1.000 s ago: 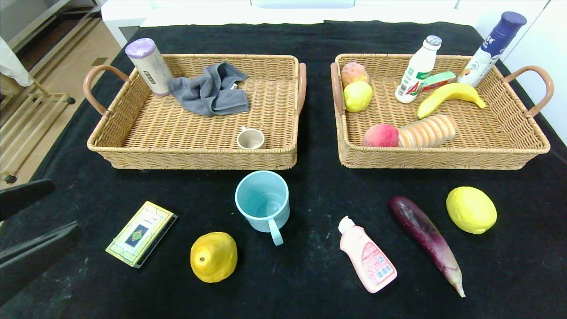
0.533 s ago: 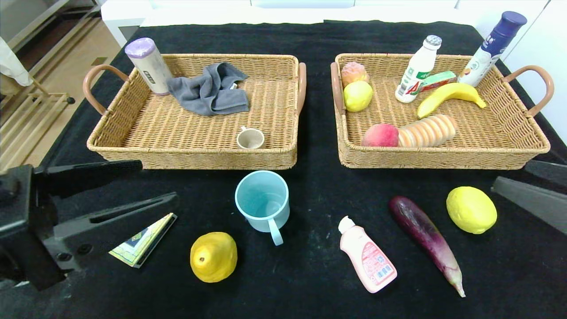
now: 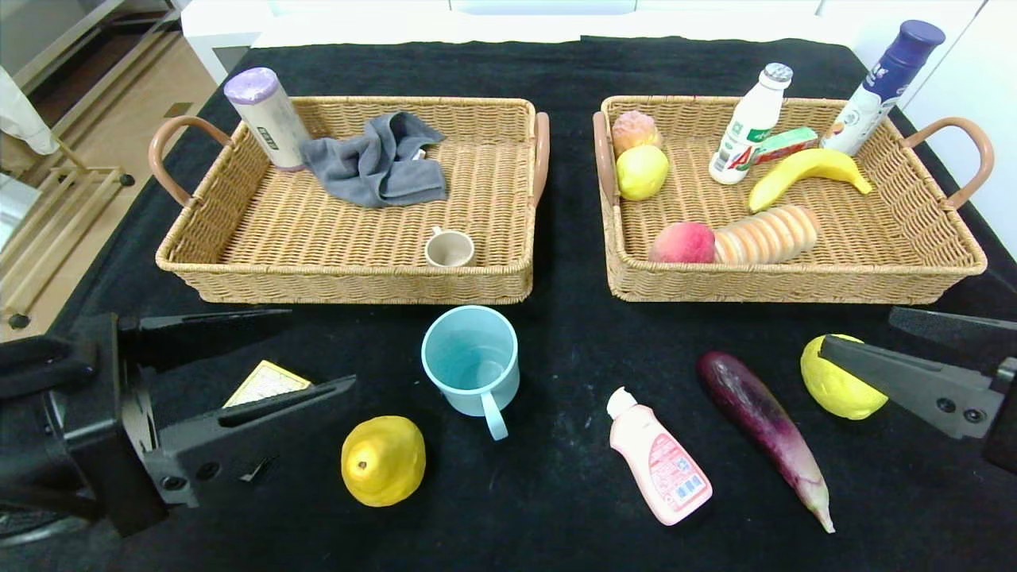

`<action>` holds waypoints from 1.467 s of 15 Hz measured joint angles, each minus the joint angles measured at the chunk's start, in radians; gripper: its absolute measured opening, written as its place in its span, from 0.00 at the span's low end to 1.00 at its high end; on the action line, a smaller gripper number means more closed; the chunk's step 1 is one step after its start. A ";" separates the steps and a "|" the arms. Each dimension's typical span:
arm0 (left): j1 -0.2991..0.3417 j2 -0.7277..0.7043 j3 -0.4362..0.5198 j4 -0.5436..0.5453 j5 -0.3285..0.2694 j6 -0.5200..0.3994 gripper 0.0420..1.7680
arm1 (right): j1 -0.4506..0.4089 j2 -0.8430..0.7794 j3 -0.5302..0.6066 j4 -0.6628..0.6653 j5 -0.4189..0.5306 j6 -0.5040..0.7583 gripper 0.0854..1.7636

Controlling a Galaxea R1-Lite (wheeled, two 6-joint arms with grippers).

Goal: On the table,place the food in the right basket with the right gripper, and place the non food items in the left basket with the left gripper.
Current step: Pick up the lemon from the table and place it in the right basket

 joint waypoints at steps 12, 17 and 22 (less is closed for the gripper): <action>-0.009 -0.027 0.015 -0.001 0.006 0.008 0.97 | -0.067 0.084 -0.249 0.560 -0.228 0.206 0.97; -0.009 -0.032 0.017 0.000 0.007 0.015 0.97 | -0.108 0.151 -0.319 0.596 -0.310 0.214 0.97; -0.009 -0.038 0.023 0.000 0.007 0.025 0.97 | -0.132 0.197 -0.356 0.598 -0.306 0.195 0.97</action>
